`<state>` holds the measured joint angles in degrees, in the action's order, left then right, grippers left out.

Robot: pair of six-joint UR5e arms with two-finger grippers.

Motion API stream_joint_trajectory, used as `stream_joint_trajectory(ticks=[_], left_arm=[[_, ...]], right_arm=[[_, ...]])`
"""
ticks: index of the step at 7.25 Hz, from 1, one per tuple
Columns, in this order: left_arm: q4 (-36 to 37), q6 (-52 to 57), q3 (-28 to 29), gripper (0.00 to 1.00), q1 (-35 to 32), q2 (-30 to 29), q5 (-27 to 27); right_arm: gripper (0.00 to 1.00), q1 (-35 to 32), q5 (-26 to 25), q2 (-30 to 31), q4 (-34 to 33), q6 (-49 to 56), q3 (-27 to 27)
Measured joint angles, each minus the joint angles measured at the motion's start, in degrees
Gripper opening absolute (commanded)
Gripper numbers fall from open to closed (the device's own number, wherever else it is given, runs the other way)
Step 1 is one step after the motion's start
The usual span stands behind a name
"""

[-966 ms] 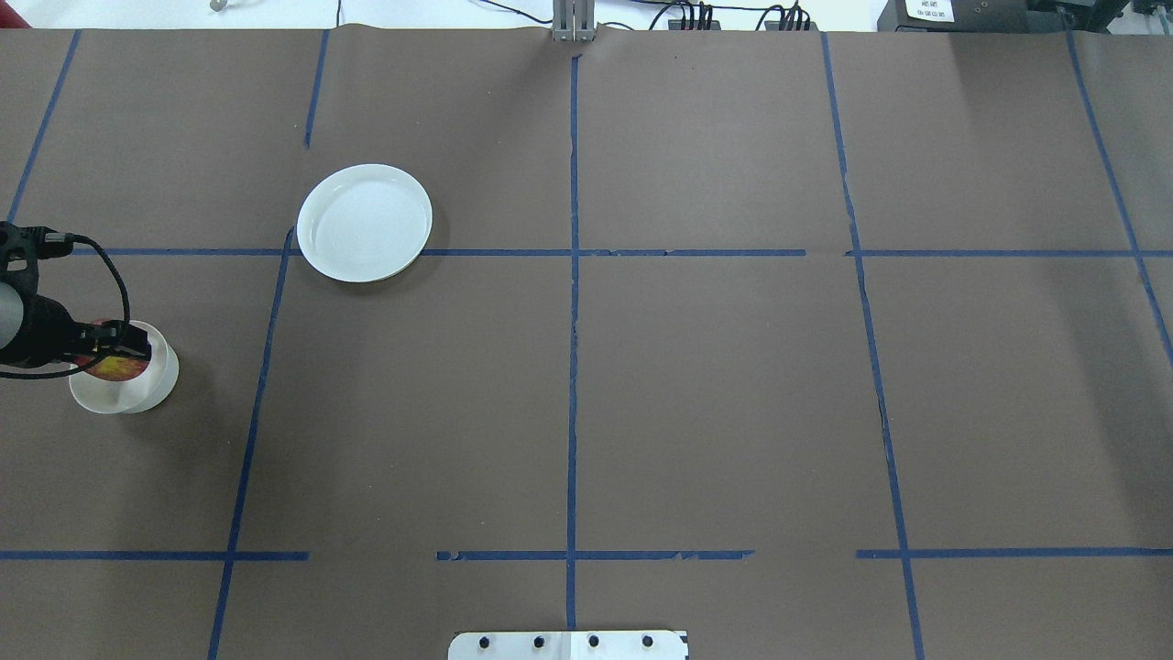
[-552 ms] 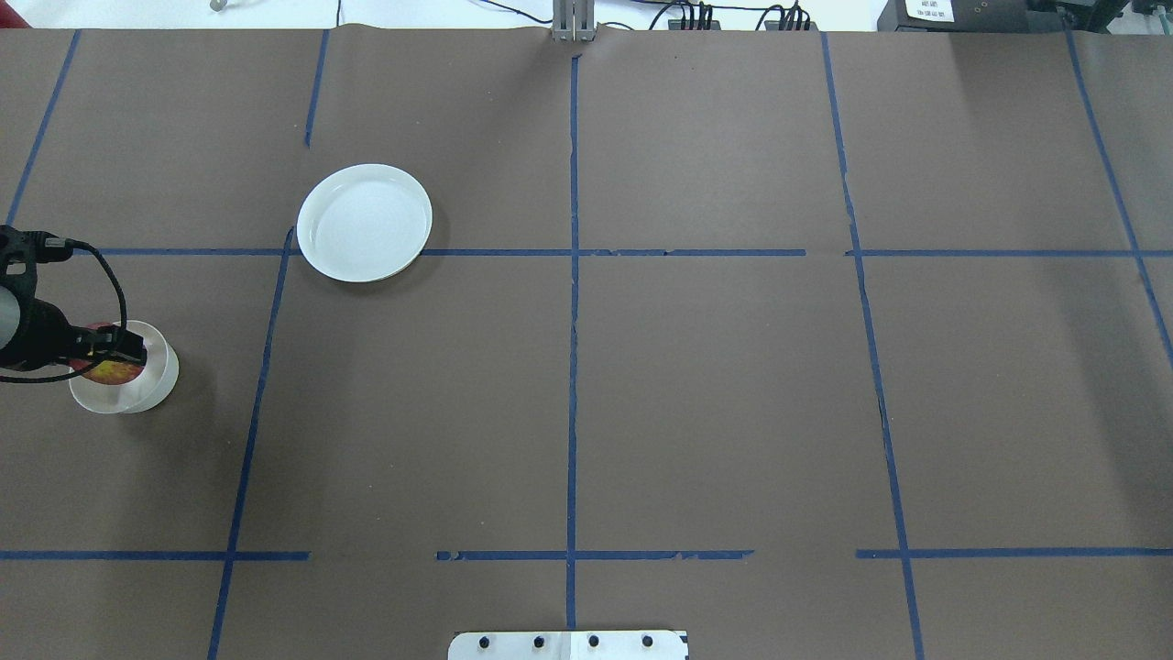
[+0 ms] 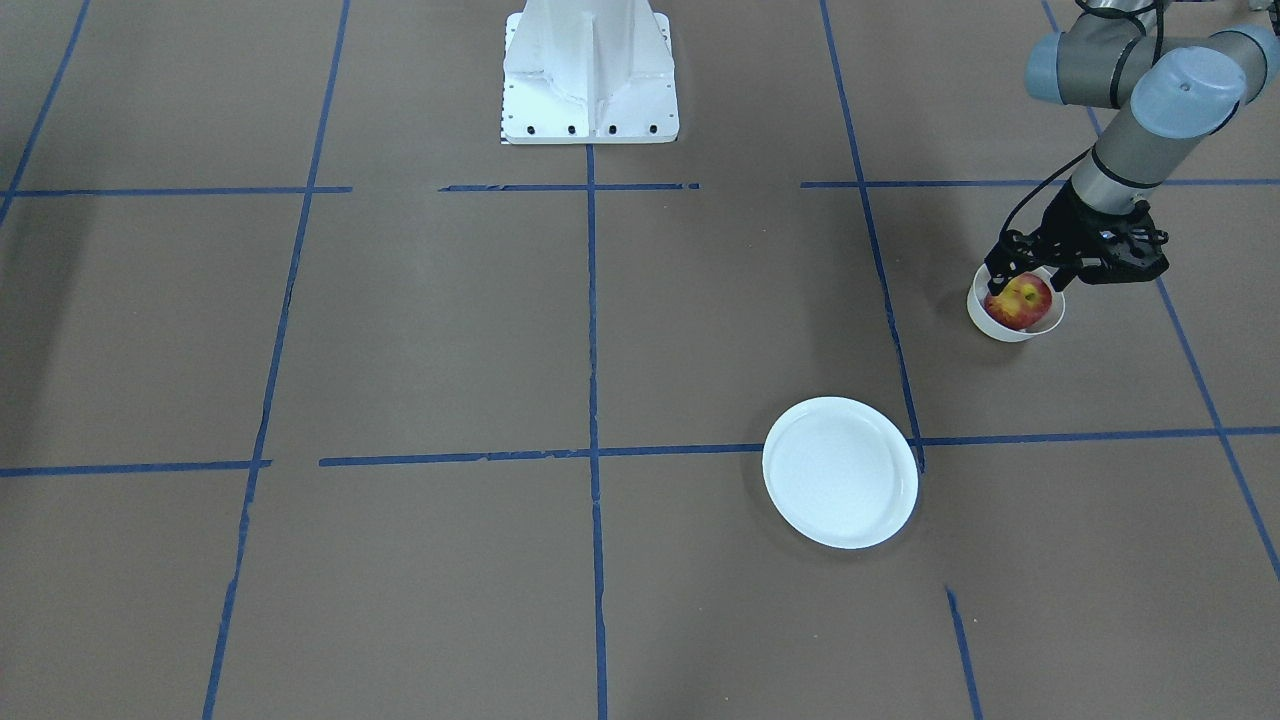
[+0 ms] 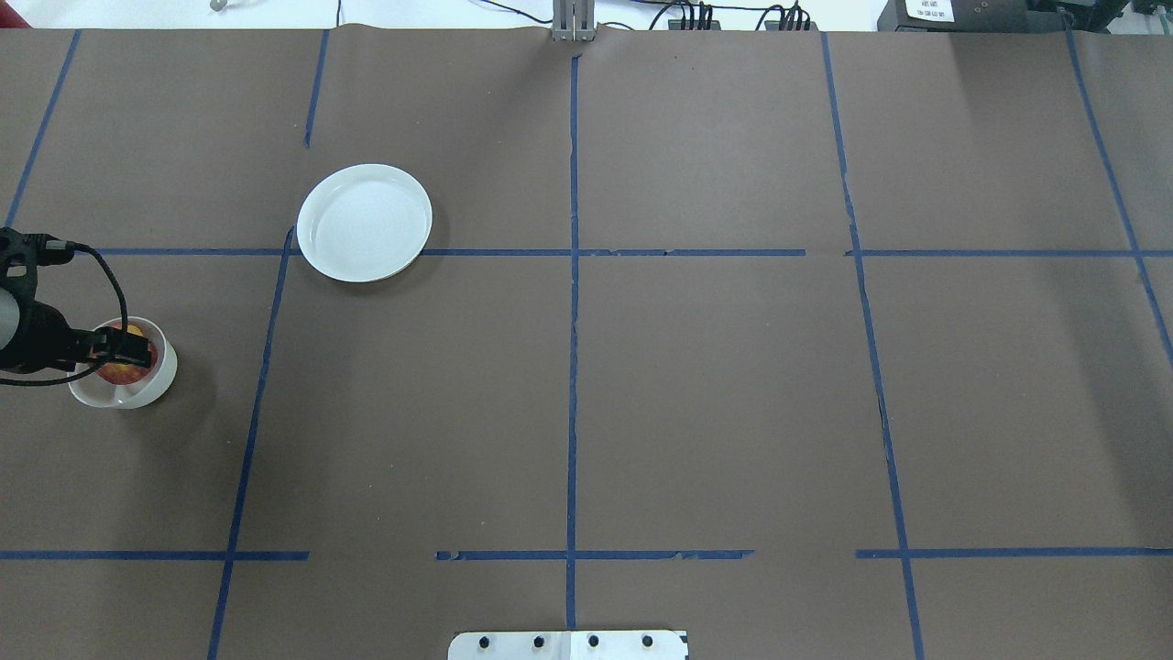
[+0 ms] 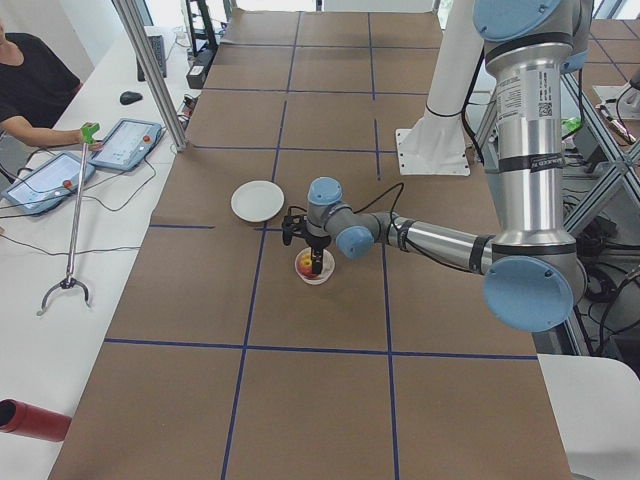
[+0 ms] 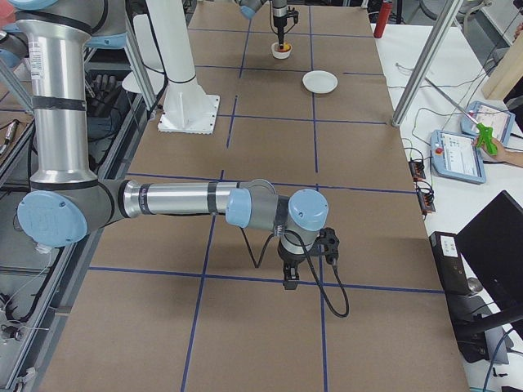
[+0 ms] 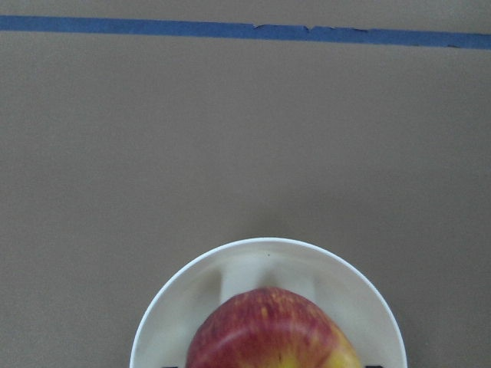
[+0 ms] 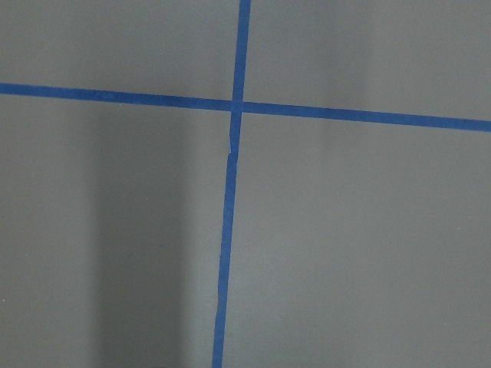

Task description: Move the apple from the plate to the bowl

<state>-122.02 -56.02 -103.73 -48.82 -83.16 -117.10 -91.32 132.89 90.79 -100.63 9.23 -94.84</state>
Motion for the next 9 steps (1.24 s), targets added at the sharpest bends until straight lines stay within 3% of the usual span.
stream_joint_trajectory(ticks=[3,5,9], left_arm=[[1.02,0.08,-3.82,1.0,-1.89,0.17,-0.27],[5.21,5.42,-5.6,1.0,-7.92,-1.95,-3.26],[26.4,41.98,-3.99,1.0,-23.6,-12.77,-6.39]], right_arm=[[1.0,0.0,0.0,0.0,0.0,0.0,0.0],[1.0,0.0,0.0,0.03,0.0,0.0,0.0],[1.0,0.0,0.0,0.06,-0.02,0.0,0.0]])
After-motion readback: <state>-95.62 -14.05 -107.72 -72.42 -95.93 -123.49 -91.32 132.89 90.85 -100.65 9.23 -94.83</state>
